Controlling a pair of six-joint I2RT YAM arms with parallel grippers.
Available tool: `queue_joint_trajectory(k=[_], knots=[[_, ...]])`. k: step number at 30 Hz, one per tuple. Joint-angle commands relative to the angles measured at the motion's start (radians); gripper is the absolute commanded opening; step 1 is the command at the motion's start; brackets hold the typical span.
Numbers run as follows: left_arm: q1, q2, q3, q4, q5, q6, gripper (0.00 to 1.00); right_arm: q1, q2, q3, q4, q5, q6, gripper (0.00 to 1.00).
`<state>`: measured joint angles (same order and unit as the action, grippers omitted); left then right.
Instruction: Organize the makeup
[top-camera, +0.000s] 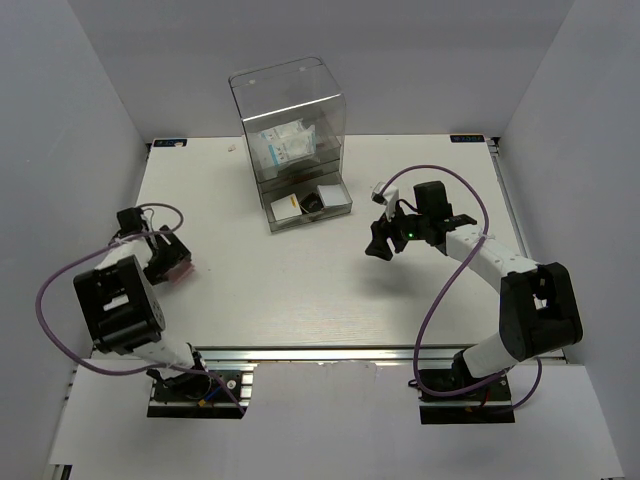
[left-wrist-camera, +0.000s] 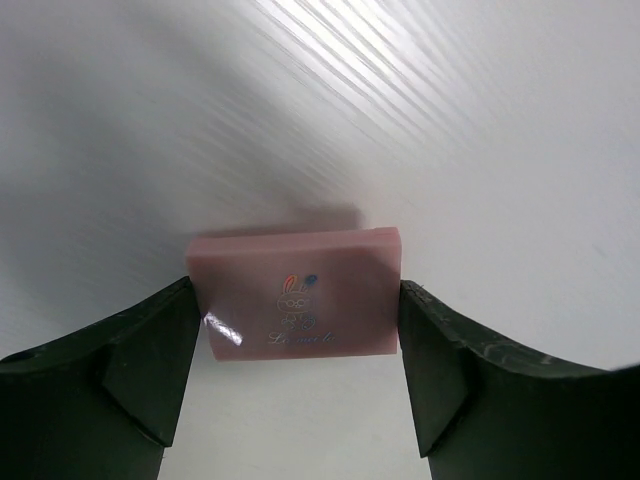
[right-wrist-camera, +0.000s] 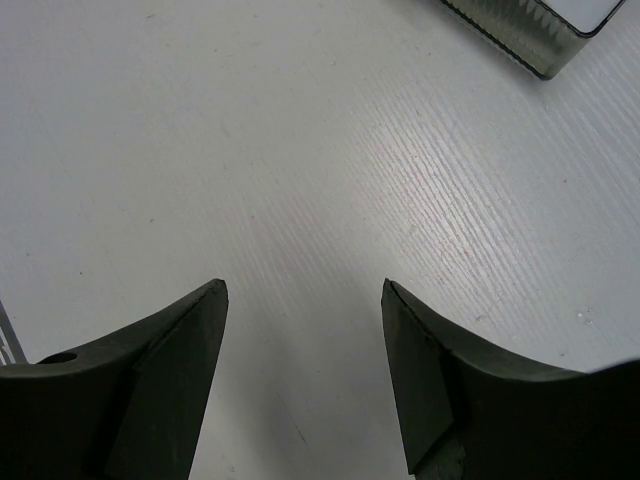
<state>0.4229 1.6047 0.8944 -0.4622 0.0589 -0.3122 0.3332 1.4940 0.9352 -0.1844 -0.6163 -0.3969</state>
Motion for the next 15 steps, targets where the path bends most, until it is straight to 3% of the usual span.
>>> queue_joint_trajectory(k=[1,5,9,11,15], knots=[[-0.074,-0.173,-0.080,0.069,0.225,-0.114,0.41,-0.003,-0.025,0.016,0.010,-0.017,-0.003,0.68],[-0.263,-0.351,-0.208,0.270,0.294,-0.297,0.38,-0.003,-0.021,0.030,0.010,-0.017,0.000,0.69],[-0.461,-0.465,-0.305,0.451,0.209,-0.494,0.36,-0.003,-0.012,0.048,0.000,-0.019,0.000,0.69],[-0.566,-0.473,-0.304,0.532,0.168,-0.554,0.36,-0.003,-0.011,0.056,-0.003,-0.019,0.000,0.69],[-0.731,-0.363,-0.198,0.533,0.056,-0.547,0.36,-0.003,-0.011,0.063,-0.009,-0.020,0.000,0.69]])
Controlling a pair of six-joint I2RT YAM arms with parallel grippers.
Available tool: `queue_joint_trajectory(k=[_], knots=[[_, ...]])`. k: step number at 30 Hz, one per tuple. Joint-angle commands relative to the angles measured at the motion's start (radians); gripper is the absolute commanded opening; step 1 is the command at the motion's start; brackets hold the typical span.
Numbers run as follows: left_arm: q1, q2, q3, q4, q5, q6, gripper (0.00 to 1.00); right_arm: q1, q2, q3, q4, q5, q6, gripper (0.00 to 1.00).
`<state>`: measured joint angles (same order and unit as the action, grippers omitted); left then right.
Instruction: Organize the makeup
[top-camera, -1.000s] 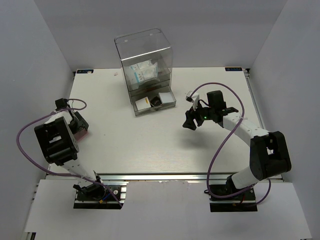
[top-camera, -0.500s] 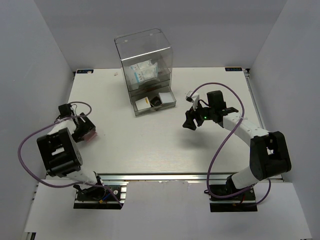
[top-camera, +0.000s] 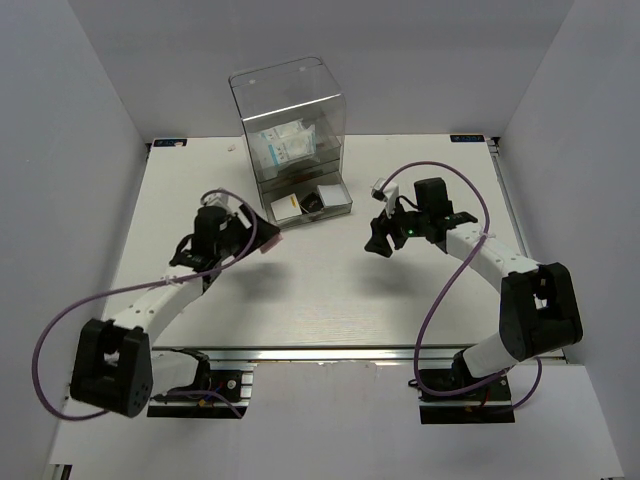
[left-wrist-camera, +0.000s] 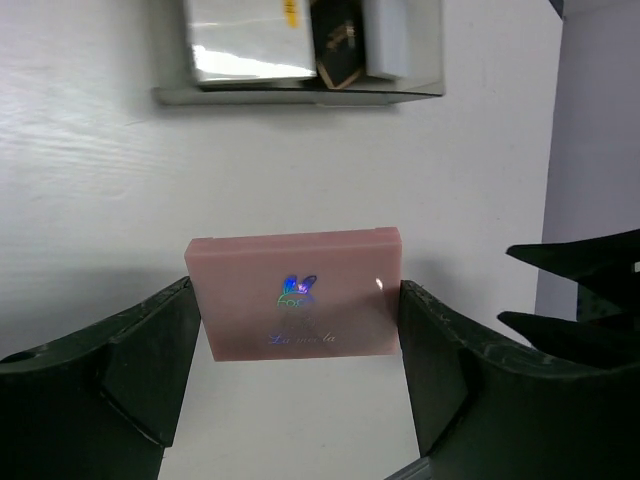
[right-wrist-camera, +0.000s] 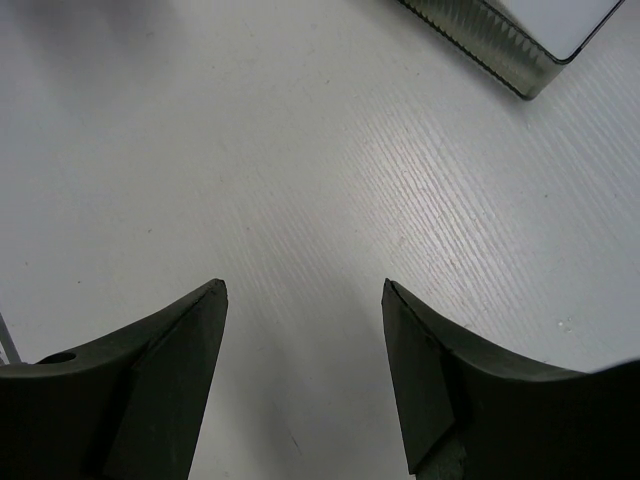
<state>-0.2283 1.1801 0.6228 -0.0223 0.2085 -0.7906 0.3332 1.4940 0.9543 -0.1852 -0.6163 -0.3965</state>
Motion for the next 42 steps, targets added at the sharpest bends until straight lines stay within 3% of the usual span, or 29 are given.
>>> queue_joint_trajectory(k=[1,5,14,20,25,28,29,34,37,42], knots=[[-0.109,0.090,0.133,0.090,-0.133,-0.052,0.36,-0.003,-0.014,0.044,-0.011,-0.020,-0.001,0.69],[-0.210,0.231,0.277,0.079,-0.257,-0.003,0.36,-0.003,-0.026,0.040,-0.011,-0.016,-0.001,0.69],[-0.284,0.521,0.596,-0.005,-0.489,0.119,0.40,-0.003,-0.063,0.011,-0.019,0.001,-0.010,0.69],[-0.295,0.630,0.698,-0.087,-0.607,0.149,0.47,-0.003,-0.067,0.006,-0.017,0.004,-0.008,0.69],[-0.295,0.676,0.730,-0.102,-0.627,0.192,0.52,-0.003,-0.060,0.008,-0.016,0.004,-0.008,0.69],[-0.295,0.701,0.749,-0.122,-0.647,0.194,0.62,-0.003,-0.055,0.009,-0.013,0.003,-0.008,0.69],[-0.295,0.704,0.749,-0.122,-0.650,0.194,0.71,-0.005,-0.055,0.009,-0.013,0.001,-0.008,0.69],[-0.293,0.719,0.756,-0.140,-0.656,0.200,0.81,-0.003,-0.055,0.005,-0.016,-0.002,-0.015,0.70],[-0.295,0.716,0.759,-0.145,-0.658,0.200,0.98,-0.003,-0.058,0.003,-0.017,-0.003,-0.022,0.69],[-0.295,0.679,0.753,-0.150,-0.653,0.188,0.98,-0.003,-0.061,0.006,-0.028,-0.005,-0.038,0.70]])
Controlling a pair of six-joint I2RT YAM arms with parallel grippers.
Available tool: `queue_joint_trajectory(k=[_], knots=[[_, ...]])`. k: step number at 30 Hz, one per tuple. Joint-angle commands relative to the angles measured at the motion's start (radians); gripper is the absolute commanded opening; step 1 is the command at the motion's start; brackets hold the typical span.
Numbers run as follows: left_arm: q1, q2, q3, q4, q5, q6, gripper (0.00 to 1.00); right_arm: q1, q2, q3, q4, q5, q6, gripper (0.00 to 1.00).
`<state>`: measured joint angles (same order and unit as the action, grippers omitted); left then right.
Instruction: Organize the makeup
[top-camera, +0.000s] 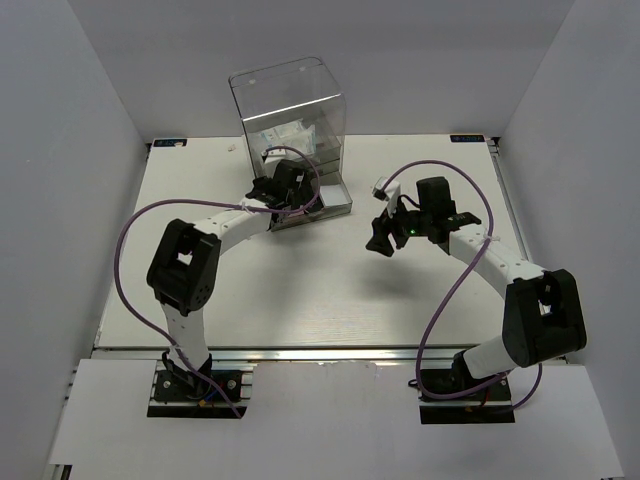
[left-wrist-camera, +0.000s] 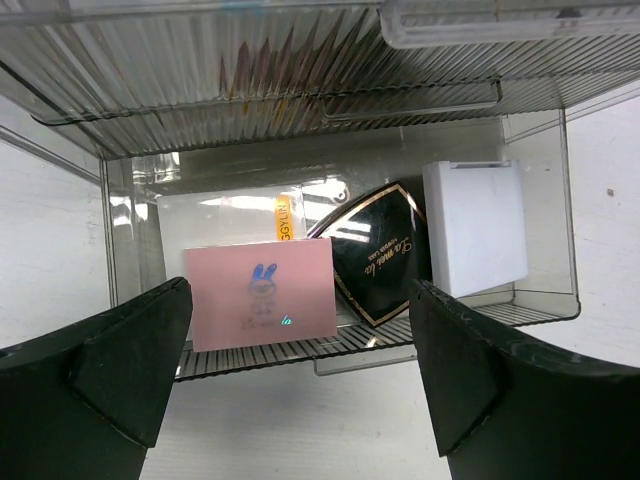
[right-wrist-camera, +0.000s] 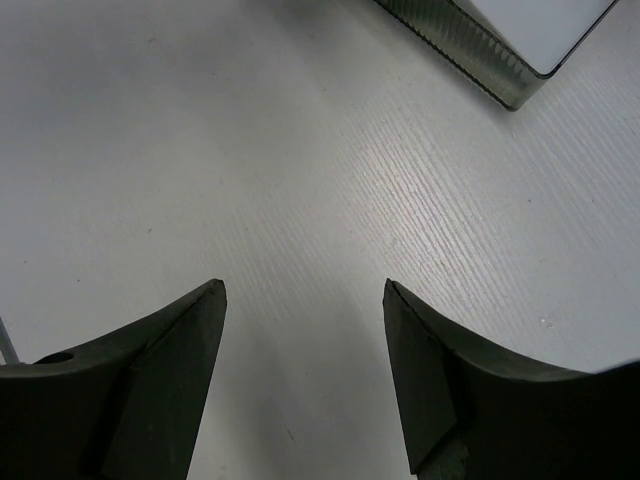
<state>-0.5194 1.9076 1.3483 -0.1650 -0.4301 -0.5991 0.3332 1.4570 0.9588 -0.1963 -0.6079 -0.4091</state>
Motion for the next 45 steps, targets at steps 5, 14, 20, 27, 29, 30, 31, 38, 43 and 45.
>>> queue_joint_trajectory(k=[5,14,20,27,29,30,31,38,43,45], knots=[[-0.002,-0.135,-0.008,-0.022,-0.012,-0.008,0.98,-0.003,-0.023,0.011,-0.020,-0.018,-0.042,0.70],[0.015,-0.474,-0.222,-0.099,0.057,-0.031,0.98,0.044,0.043,0.093,-0.119,-0.232,-0.444,0.46],[0.084,-0.709,-0.400,-0.169,0.111,-0.097,0.98,0.191,0.185,0.179,-0.201,-0.083,-0.747,0.00],[0.145,-1.001,-0.574,-0.267,0.080,-0.209,0.98,0.296,0.356,0.238,-0.005,0.164,-0.841,0.00],[0.145,-1.057,-0.594,-0.309,0.062,-0.225,0.98,0.309,0.423,0.271,0.056,0.239,-0.823,0.00],[0.145,-1.073,-0.598,-0.323,0.057,-0.228,0.98,0.313,0.443,0.284,0.120,0.264,-0.815,0.00],[0.147,-1.085,-0.601,-0.335,0.053,-0.232,0.98,0.316,0.486,0.299,0.145,0.281,-0.803,0.00],[0.148,-1.154,-0.623,-0.409,0.031,-0.263,0.98,0.320,0.660,0.455,0.277,0.358,-0.772,0.11],[0.148,-1.157,-0.610,-0.442,0.016,-0.269,0.98,0.319,0.753,0.529,0.414,0.396,-0.757,0.21],[0.147,-1.156,-0.606,-0.447,0.013,-0.274,0.98,0.320,0.776,0.528,0.489,0.416,-0.725,0.25]])
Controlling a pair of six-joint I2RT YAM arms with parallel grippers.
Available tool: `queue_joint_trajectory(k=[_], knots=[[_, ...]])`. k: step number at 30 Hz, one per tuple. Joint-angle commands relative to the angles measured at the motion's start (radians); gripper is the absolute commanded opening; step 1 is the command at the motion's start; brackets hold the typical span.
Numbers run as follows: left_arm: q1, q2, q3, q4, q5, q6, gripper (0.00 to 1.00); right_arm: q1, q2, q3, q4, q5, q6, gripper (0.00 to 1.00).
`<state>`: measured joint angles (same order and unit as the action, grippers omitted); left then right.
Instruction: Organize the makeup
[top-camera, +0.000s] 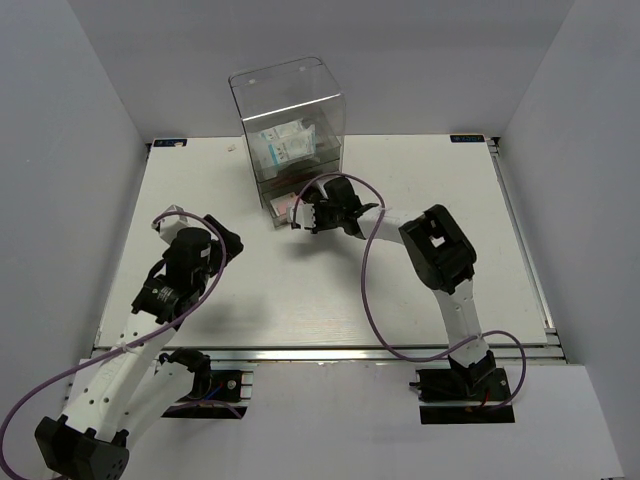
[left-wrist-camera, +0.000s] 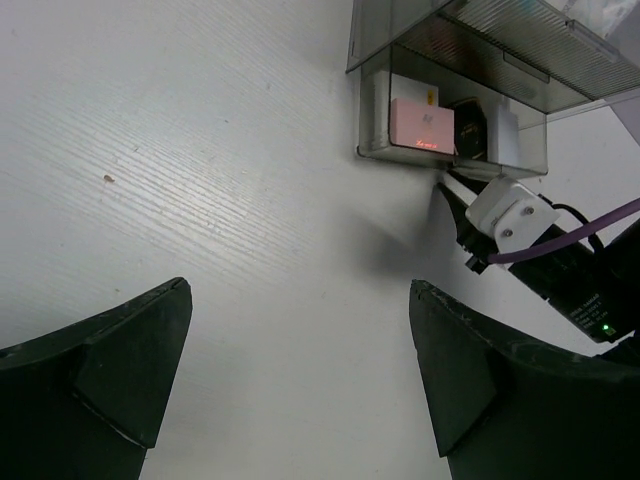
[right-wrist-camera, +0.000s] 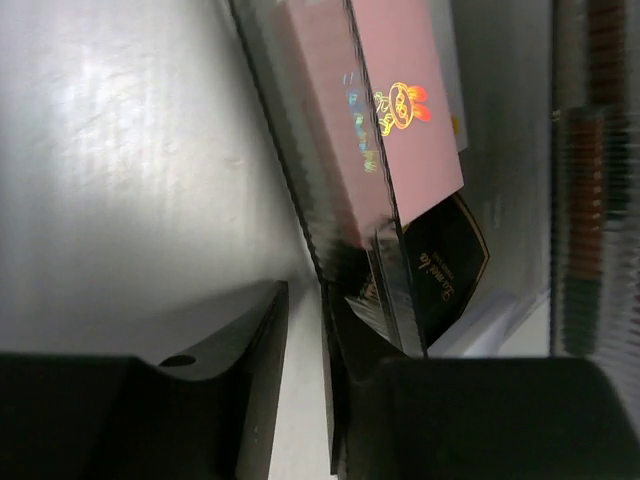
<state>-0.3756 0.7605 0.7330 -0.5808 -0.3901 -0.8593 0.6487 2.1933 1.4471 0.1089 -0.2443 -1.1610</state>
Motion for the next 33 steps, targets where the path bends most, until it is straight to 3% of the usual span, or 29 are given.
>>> queue_joint_trajectory(k=[1,8,18,23,28,31,32,33], knots=[[0.004,-0.006,0.011,-0.036,-0.029,-0.018,0.98,0.005,0.048,0.042,0.221,0.069,0.040,0.27],[0.004,0.000,0.009,-0.044,-0.033,-0.032,0.98,0.006,0.098,0.075,0.336,0.039,0.049,0.52],[0.003,0.043,0.017,-0.031,-0.029,-0.029,0.98,0.006,0.200,0.208,0.296,0.019,0.069,0.84],[0.004,0.050,0.013,-0.016,-0.026,-0.030,0.98,0.002,0.137,0.136,0.301,0.007,0.078,0.80],[0.004,0.034,-0.015,0.044,-0.003,-0.024,0.98,-0.011,-0.071,-0.083,0.237,-0.009,0.133,0.81],[0.004,0.031,-0.035,0.111,0.036,-0.001,0.98,-0.033,-0.222,-0.136,0.139,-0.073,0.378,0.89],[0.006,0.034,-0.038,0.127,0.045,0.005,0.98,-0.059,-0.284,-0.129,0.029,-0.110,0.452,0.89],[0.006,0.036,-0.043,0.163,0.053,0.019,0.98,-0.073,-0.312,-0.119,-0.027,-0.178,0.607,0.89]])
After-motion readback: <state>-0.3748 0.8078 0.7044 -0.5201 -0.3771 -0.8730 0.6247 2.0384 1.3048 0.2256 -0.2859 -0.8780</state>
